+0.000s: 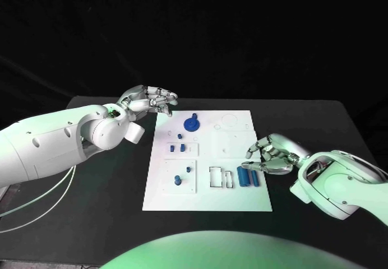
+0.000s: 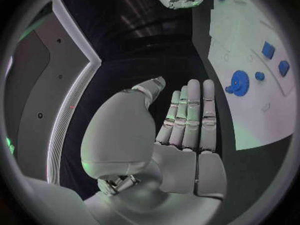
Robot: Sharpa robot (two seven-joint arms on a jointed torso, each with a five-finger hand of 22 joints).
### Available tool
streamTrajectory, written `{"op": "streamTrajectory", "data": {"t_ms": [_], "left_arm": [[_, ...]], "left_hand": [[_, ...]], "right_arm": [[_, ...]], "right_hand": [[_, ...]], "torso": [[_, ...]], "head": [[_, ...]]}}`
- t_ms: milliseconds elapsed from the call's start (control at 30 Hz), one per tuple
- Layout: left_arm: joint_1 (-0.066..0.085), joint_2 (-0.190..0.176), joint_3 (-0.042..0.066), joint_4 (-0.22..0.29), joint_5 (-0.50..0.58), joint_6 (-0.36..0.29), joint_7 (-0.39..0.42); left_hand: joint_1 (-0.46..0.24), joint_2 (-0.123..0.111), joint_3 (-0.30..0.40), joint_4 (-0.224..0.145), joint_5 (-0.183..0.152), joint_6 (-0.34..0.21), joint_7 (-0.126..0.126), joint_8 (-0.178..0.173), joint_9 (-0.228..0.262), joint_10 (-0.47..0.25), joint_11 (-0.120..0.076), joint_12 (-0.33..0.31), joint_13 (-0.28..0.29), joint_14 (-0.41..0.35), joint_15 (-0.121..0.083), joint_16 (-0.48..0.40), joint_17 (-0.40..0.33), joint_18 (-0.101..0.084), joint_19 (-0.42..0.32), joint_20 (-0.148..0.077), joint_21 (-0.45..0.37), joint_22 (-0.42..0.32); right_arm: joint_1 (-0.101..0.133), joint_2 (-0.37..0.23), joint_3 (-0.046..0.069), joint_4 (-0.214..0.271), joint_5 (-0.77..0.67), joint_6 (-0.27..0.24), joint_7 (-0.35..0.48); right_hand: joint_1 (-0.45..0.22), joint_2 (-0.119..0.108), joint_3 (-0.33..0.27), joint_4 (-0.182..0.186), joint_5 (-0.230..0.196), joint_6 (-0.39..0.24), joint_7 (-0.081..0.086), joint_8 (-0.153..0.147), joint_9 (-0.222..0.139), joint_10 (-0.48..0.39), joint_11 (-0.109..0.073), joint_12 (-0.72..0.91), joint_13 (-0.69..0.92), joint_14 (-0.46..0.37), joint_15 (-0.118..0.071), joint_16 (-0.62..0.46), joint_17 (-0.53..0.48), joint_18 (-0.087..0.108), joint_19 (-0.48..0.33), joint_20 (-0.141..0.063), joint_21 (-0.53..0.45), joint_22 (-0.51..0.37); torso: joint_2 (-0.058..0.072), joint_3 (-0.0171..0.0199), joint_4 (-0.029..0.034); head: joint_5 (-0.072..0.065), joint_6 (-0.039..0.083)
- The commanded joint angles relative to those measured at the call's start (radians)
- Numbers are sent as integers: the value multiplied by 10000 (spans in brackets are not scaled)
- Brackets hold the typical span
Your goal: Assemble the parts on the task board
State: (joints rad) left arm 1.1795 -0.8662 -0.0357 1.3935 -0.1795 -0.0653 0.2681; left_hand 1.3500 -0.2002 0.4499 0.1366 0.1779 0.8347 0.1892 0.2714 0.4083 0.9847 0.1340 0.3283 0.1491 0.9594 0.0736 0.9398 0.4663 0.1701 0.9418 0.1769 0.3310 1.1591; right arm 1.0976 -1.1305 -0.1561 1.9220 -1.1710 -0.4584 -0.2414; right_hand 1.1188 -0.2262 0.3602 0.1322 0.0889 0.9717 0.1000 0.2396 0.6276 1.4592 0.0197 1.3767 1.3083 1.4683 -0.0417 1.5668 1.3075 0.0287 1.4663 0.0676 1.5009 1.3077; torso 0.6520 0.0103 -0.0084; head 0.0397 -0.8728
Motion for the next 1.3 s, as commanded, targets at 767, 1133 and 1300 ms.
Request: {"op": "streamTrajectory", "data": {"t_ms": [767,1133,1300], "left_arm": [[0,25,-9,5,72,126,68],[1,2,-9,20,74,135,49],[1,-13,-9,25,75,131,38]], "left_hand": [[-97,-1,56,-26,-37,-82,3,50,-1,-78,17,73,10,-66,0,-53,12,87,-25,28,-49,-17],[-111,4,62,-32,-34,-84,2,67,0,-81,17,84,13,-68,1,-56,16,88,-24,29,-60,-24],[-111,4,62,-32,-34,-84,2,67,0,-81,17,84,13,-68,1,-56,16,88,-24,29,-60,-24]], "right_arm": [[-635,220,-79,-43,-2132,395,-2044],[-678,521,-80,-84,-2306,340,-2024],[-692,598,-80,-94,-2363,304,-2033]], "right_hand": [[318,79,-1399,1240,-216,147,-73,-79,174,235,-18,532,1541,1025,-36,40,2633,-210,907,-41,346,2530],[457,101,-1401,1294,-187,164,-78,-82,186,284,-22,611,1603,1025,-39,40,2633,-215,915,-44,366,2535],[501,111,-1398,1317,-175,178,-80,-80,190,304,-26,645,1629,1025,-40,40,2633,-215,916,-45,368,2536]], "torso": [[-59,-7,-155],[-49,-8,-155],[-51,-11,-165]], "head": [[-88,2],[-34,2],[-11,2]]}}
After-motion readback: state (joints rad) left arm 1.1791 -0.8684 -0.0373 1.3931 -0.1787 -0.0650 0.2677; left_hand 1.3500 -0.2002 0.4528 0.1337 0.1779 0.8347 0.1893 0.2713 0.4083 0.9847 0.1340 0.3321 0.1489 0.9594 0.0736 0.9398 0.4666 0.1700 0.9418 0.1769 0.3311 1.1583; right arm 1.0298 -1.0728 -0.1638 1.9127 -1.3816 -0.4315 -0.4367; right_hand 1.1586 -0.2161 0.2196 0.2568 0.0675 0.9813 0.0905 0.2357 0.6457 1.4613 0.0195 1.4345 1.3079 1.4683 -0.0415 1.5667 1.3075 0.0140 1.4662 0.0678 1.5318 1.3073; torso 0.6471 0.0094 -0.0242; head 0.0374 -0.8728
